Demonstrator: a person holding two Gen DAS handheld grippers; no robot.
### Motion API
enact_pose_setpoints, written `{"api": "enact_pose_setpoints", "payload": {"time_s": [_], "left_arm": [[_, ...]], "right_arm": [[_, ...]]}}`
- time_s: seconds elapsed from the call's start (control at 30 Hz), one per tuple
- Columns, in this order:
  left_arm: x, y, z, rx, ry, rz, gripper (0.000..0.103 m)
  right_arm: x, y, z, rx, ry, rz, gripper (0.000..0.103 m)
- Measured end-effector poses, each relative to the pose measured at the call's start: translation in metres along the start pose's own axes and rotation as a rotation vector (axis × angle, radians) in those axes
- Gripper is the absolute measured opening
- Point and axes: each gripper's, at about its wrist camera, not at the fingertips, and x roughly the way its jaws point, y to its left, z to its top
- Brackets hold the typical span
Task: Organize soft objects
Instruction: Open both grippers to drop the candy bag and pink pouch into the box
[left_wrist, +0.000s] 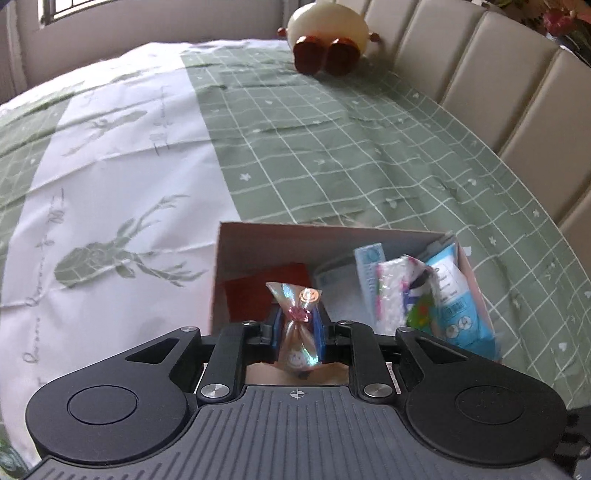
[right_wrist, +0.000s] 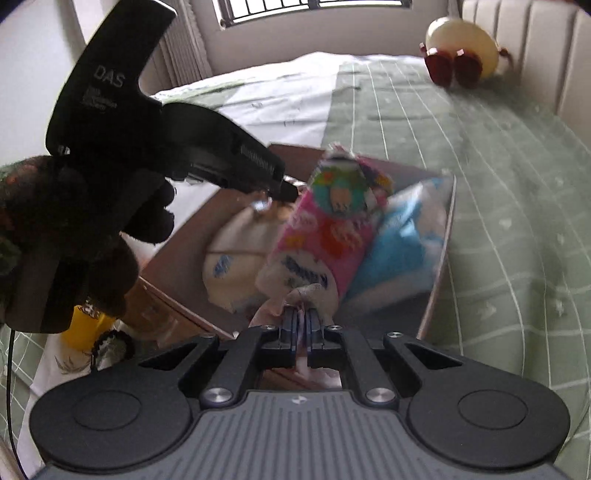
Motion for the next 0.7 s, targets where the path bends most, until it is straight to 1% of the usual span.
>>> {"api": "enact_pose_setpoints", "payload": {"time_s": [0.03,0.13,0.2,0.27,0.3,0.33,0.4,0.47,0.53,0.57,0.6,0.63,0.67,0.7], "left_arm": [[0.002,-0.003,0.001,0.01,0.004,0.005,0.023],[0.004,-0.019,0.001,0.082,0.037,0.034,0.026],[0.007,-0.028,-0.001,0.119,0.071,0.057,0.026],[0.007,-0.032,-0.003,0.134,0.082,0.071,0.025],[0.006,-0.032,-0.003,0.13,0.079,0.064,0.025],[0.004,-0.031,-0.003,0.115,0.07,0.045,0.025],[-0.004,-0.022,-0.003,0.051,0.026,-0.017,0.025],[-0.015,-0.013,-0.002,-0.013,-0.036,-0.055,0.025],[-0.026,-0.009,-0.002,-0.016,-0.092,-0.089,0.025],[-0.03,-0.008,-0.003,-0.006,-0.102,-0.122,0.025],[-0.033,-0.007,-0.004,-0.005,-0.102,-0.17,0.025],[-0.038,-0.006,-0.006,-0.011,-0.117,-0.216,0.025],[-0.044,-0.005,-0.009,-0.013,-0.149,-0.238,0.025],[-0.051,-0.005,-0.012,-0.011,-0.185,-0.237,0.025]], "right_arm": [[0.001,-0.002,-0.002,0.007,0.008,-0.001,0.005],[0.002,-0.01,-0.005,0.03,0.003,0.025,0.005],[0.001,-0.012,-0.004,0.036,0.004,0.026,0.005],[0.001,-0.012,-0.004,0.041,0.003,0.021,0.005],[0.002,-0.011,-0.004,0.043,-0.001,0.018,0.005],[0.001,-0.011,-0.005,0.047,-0.007,0.015,0.006],[0.0,-0.011,-0.008,0.06,-0.022,0.012,0.009],[-0.002,-0.015,-0.011,0.089,-0.043,0.028,0.011],[-0.006,-0.017,-0.013,0.107,-0.068,0.042,0.018],[-0.011,-0.017,-0.015,0.116,-0.091,0.048,0.03],[-0.018,-0.017,-0.019,0.116,-0.132,0.063,0.039],[-0.026,-0.016,-0.023,0.109,-0.183,0.072,0.041],[-0.036,-0.012,-0.029,0.091,-0.248,0.068,0.041],[-0.042,-0.007,-0.033,0.071,-0.29,0.051,0.042]]}}
